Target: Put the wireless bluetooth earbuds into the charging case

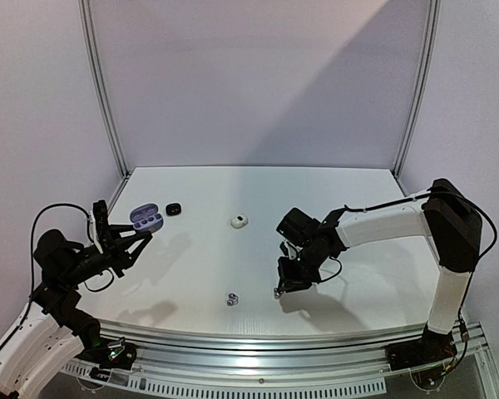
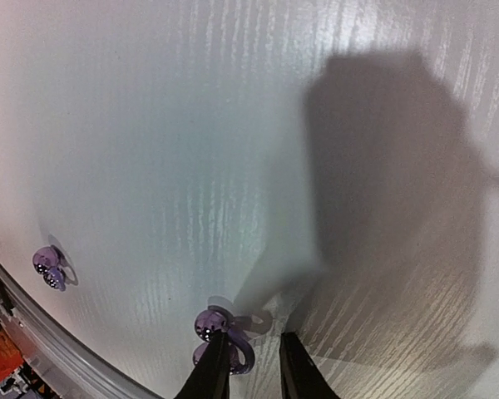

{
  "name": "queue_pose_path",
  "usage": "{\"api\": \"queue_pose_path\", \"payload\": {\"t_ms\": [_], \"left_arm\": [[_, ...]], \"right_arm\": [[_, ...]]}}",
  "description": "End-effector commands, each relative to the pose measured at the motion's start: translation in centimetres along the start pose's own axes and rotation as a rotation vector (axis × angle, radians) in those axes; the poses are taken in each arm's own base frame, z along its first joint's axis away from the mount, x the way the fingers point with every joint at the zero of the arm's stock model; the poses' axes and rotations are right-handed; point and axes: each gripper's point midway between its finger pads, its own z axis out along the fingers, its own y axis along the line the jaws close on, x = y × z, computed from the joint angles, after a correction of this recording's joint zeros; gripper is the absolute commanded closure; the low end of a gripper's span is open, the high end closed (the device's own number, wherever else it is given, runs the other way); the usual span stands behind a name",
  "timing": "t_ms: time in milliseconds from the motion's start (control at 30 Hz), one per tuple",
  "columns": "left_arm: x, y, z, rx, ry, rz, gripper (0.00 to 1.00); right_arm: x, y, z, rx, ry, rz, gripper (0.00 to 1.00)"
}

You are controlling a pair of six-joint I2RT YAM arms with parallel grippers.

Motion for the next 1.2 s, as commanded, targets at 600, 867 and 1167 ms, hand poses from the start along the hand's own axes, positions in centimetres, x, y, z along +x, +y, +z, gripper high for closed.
{"api": "queue_pose_path", "payload": {"t_ms": [600, 867, 1167], "left_arm": [[0.4, 0.2, 0.0, -0.007, 0.000, 0.006, 1.00], [0.4, 0.2, 0.0, -0.005, 0.000, 0.003, 1.00], [0.3, 0.2, -0.1, -0.003, -0.002, 0.005, 1.00]], "right_arm": [[0.9, 0.6, 0.8, 0.020, 0.020, -0.044, 0.75], [0.4, 0.5, 0.0, 0.069, 0.003, -0.074, 0.78], [-1.2, 3.1, -3.1, 0.042, -0.044, -0.153, 0.76]]}}
